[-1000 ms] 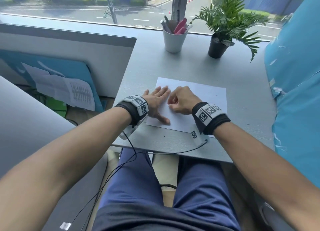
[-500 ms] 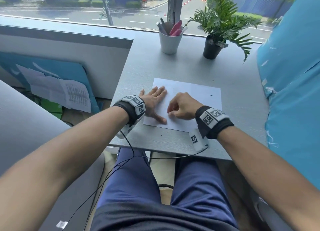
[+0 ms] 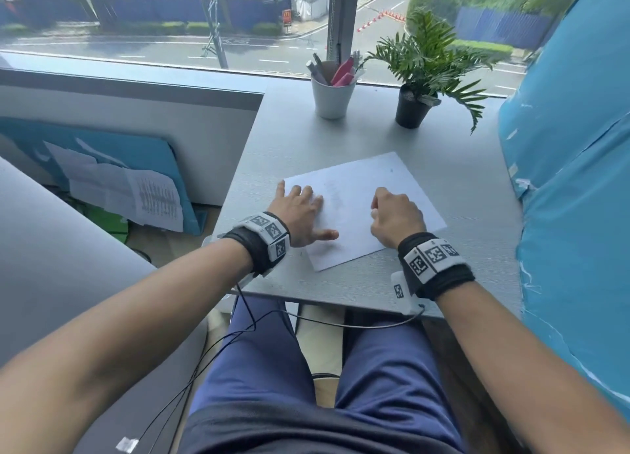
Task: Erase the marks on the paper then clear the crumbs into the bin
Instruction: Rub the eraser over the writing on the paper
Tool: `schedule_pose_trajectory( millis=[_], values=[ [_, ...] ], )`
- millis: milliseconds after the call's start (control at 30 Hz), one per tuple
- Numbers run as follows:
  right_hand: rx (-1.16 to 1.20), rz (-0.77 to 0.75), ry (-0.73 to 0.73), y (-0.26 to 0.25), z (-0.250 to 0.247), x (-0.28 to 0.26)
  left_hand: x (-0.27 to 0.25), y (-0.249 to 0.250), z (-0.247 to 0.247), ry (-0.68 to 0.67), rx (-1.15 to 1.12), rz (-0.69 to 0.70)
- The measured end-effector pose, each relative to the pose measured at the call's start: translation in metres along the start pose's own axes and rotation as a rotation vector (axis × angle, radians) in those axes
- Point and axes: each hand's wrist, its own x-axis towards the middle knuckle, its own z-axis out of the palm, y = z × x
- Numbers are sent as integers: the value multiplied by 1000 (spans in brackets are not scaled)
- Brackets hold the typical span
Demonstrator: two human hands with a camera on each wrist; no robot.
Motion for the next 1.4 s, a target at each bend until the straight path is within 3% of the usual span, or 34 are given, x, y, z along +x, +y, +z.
schedule_pose_trajectory(
  millis=[200, 300, 500, 567, 633, 733, 967, 1167, 1333, 1400],
  values=[
    [84, 52, -108, -18, 4, 7, -1, 21, -10, 14, -70, 32],
    [133, -9, -149, -16, 5, 21, -4, 26, -12, -27, -182, 103],
    [99, -113, -28, -12, 7, 40, -5, 17, -16, 4, -391, 273],
    [82, -144, -50, -14, 10, 39, 0, 10, -19, 32, -475, 270],
    [87, -216, -82, -11, 11, 41, 10, 1, -20, 65, -442, 227],
    [104, -269, -95, -8, 4, 45, 23, -15, -16, -26, -370, 200],
    [150, -259, -49, -7, -1, 50, 36, -17, -13, -90, -234, 177],
    [179, -239, 5, -9, -10, 52, 44, -19, -17, -235, -191, 145],
    [208, -460, -248, -31, 1, 15, 49, -19, -20, -318, -147, 165],
    [221, -401, -195, -21, -8, 32, 49, -20, -19, -322, -153, 171]
  ],
)
